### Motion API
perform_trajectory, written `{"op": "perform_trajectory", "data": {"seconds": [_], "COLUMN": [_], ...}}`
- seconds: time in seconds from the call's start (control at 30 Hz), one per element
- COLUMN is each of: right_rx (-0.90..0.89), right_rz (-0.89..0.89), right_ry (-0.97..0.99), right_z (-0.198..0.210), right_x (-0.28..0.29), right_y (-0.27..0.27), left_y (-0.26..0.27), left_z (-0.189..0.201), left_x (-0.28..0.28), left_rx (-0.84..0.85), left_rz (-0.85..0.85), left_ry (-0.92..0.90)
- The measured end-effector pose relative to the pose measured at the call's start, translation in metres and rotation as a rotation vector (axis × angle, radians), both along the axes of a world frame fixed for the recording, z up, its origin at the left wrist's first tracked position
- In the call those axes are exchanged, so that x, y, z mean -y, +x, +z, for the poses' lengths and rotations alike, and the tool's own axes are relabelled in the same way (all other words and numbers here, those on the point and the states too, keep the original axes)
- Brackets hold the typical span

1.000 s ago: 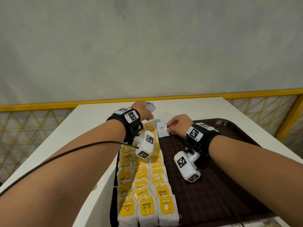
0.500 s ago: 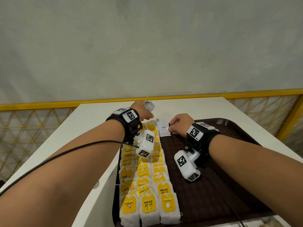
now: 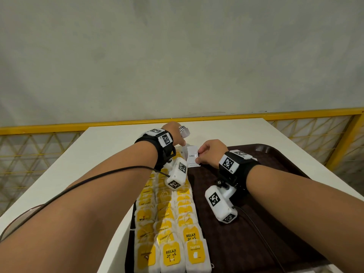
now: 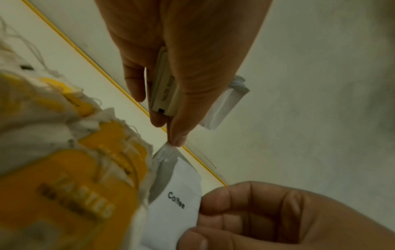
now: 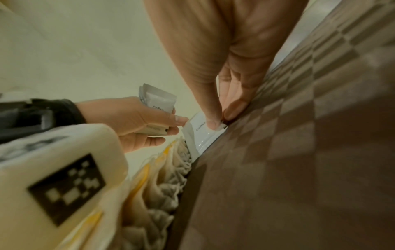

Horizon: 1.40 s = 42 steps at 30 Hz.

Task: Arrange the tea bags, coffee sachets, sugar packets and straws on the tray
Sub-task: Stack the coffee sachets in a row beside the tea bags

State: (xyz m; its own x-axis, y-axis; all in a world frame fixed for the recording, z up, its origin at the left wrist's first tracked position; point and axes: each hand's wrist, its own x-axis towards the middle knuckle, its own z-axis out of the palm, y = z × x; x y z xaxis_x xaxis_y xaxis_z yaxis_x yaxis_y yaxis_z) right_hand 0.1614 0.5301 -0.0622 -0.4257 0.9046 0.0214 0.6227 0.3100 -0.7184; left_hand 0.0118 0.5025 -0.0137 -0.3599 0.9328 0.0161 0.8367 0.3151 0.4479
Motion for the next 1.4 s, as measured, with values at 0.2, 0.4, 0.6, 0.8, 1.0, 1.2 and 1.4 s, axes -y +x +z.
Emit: {"op": "perform_trajectory", "data": {"seconds": [0.2,0.4,0.6,0.8,1.0,1.2,1.4], "right_rx": [-0.003,-0.026,-0.033,-0.063,-0.081,-0.182,-0.634], "right_rz": [0.010,0.007,0.003,0.003,-0.002,0.008,0.122], "right_ry": [0.014,-0.011,-0.024,-0.043,-0.057,-0.017,-0.120], "right_z": [0.000,0.001,0.003,-0.001,-0.002,0.006,0.037], "right_x": [-0.002,-0.001,0.002,0.001,-0.002,0.000,0.032], "right_y": [0.001,0.001,0.002,0.000,-0.001,0.004,0.007], "left_y": [0.001,-0.001,-0.004,-0.007,-0.011,-0.012,0.008], "left_z": [-0.005,-0.003,-0.007,-0.007,-0.005,-0.004,0.003], "left_x": [-0.002,-0.001,-0.002,-0.003,-0.001,0.017,0.043], "left_rx": [-0.039,-0.029,-0.018,-0.003,0.049,0.450,1.008], "left_rz": [-0.008,0.021,0.046,0.041,0.047,0.014,-0.056], "left_ry": [-0.043,-0.092,-0.116,-0.122,-0.103,0.150,0.136]}}
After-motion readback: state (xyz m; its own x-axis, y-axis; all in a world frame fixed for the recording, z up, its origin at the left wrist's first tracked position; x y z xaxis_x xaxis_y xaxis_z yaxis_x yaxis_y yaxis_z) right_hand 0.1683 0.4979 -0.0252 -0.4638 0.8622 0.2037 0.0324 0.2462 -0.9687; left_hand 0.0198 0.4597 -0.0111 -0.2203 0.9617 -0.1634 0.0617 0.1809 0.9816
